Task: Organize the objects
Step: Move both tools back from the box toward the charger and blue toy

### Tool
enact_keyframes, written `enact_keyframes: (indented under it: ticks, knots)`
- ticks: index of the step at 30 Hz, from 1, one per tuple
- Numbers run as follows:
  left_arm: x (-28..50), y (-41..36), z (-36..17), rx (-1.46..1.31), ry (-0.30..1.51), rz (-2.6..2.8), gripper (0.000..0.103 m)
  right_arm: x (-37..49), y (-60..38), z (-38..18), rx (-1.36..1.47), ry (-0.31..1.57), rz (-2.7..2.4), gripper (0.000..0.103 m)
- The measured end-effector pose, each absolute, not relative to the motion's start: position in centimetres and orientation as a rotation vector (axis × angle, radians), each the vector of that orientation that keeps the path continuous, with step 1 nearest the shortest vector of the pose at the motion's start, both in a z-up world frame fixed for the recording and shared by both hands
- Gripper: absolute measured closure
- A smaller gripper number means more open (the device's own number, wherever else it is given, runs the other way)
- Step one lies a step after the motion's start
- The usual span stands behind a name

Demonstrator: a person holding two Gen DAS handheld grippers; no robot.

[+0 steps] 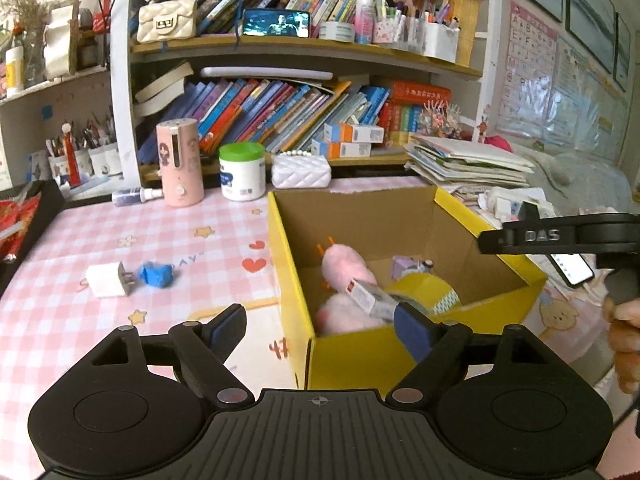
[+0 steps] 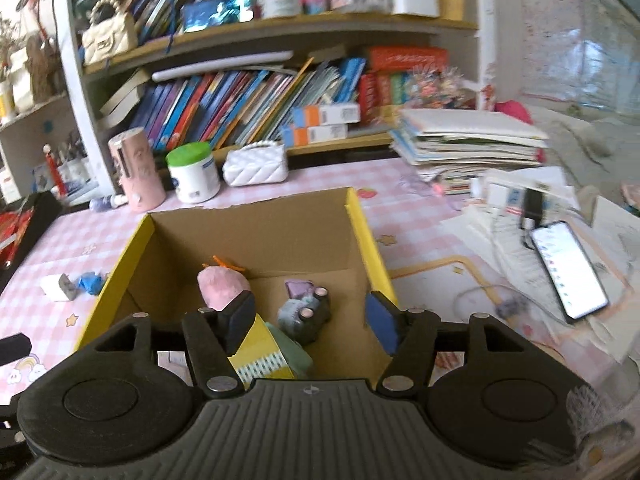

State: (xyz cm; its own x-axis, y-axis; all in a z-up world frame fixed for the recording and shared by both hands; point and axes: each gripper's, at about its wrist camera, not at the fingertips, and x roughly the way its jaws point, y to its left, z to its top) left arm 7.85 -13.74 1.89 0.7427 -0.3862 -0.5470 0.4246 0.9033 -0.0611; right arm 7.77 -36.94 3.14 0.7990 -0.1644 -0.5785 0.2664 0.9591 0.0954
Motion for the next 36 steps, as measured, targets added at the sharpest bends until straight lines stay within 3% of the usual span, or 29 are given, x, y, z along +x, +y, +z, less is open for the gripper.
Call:
enact_keyframes:
  ticks: [7, 16, 29, 36]
  knots:
    - [6.3, -12.0, 1.2, 0.082, 0.593, -0.468, 0.013, 3.1, -34.9, 1.9, 0.193, 0.62, -0.313, 0.039]
    - [4.4, -9.2, -0.7, 0.128, 0.675, -0.472, 0.013, 0.7, -31.1, -1.3, 0.235, 0.784, -0.334, 0.038]
    - [2.4, -4.7, -2.4, 0.164, 0.755, -0.446, 0.013, -1.4, -24.0, -2.7, 0.178, 0.846, -0.255, 0.026]
    - [1.4, -2.4, -2.9, 0.178, 0.78, -0.431, 0.013, -2.0, -21.1, -3.3, 0.171, 0.873, -0.215, 0.025]
